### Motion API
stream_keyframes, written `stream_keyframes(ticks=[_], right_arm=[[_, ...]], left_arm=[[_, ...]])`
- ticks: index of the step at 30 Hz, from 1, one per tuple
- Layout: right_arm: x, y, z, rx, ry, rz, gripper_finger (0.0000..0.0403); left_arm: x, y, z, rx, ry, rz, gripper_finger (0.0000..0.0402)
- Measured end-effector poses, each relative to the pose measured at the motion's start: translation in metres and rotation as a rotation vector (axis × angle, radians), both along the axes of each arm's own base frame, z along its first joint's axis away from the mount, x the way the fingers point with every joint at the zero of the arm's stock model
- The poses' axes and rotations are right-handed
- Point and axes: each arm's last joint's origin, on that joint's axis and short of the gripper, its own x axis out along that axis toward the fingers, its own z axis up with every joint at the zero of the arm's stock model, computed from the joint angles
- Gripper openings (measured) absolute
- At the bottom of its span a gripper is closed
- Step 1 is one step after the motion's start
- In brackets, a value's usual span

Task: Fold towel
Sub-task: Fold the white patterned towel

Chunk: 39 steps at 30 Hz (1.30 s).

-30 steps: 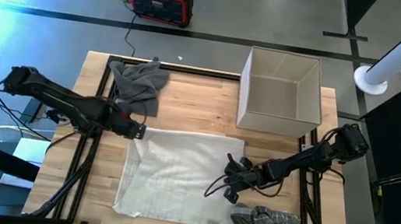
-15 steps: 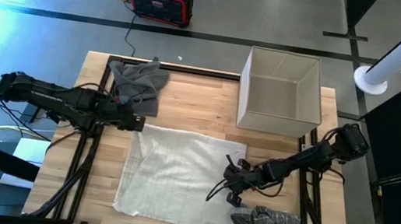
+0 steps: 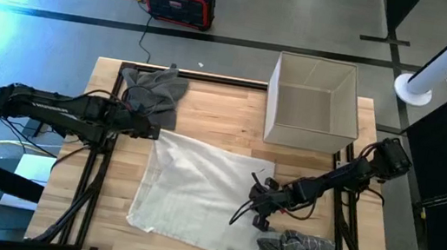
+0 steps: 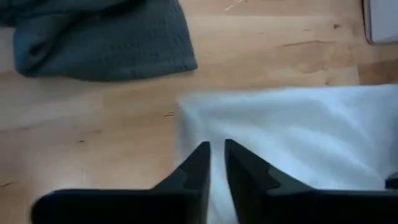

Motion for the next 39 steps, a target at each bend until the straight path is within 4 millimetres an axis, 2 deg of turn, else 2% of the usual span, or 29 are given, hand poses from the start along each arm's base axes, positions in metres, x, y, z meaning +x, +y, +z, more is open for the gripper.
stream_keyframes(ticks=[6, 10, 13, 18, 20, 23, 30, 39], right_arm=[[0.001, 0.0, 0.0, -0.001, 0.0, 0.003, 0.0], [0.001, 0.0, 0.001, -0.002, 0.0, 0.003, 0.0], [0.001, 0.0, 0.001, -0.001, 0.0, 0.001, 0.0], [0.001, 0.0, 0.001, 0.0, -0.002, -0.028, 0.0], [0.001, 0.0, 0.001, -0.002, -0.005, -0.031, 0.0], [0.001, 0.0, 0.001, 0.0, -0.01, -0.031, 0.0], [0.002, 0.0, 0.001, 0.001, -0.013, -0.031, 0.0], [0.002, 0.0, 0.001, 0.002, -0.013, -0.032, 0.0]], left_arm=[[0.002, -0.005, 0.0, -0.146, -0.02, -0.102, 0.0152], [0.01, -0.017, 0.001, -0.253, -0.066, -0.153, 0.0186], [0.021, -0.026, -0.01, -0.25, -0.109, -0.185, 0.0192], [0.017, -0.035, -0.061, -0.363, 0.013, -0.134, 0.0188], [0.018, -0.036, -0.074, -0.39, -0.011, -0.1, 0.0187], [0.025, -0.037, -0.079, -0.4, -0.126, -0.1, 0.0186], [0.026, -0.039, -0.094, -0.405, -0.054, -0.093, 0.0186], [0.042, -0.051, -0.101, -0.427, -0.111, -0.148, 0.0186]])
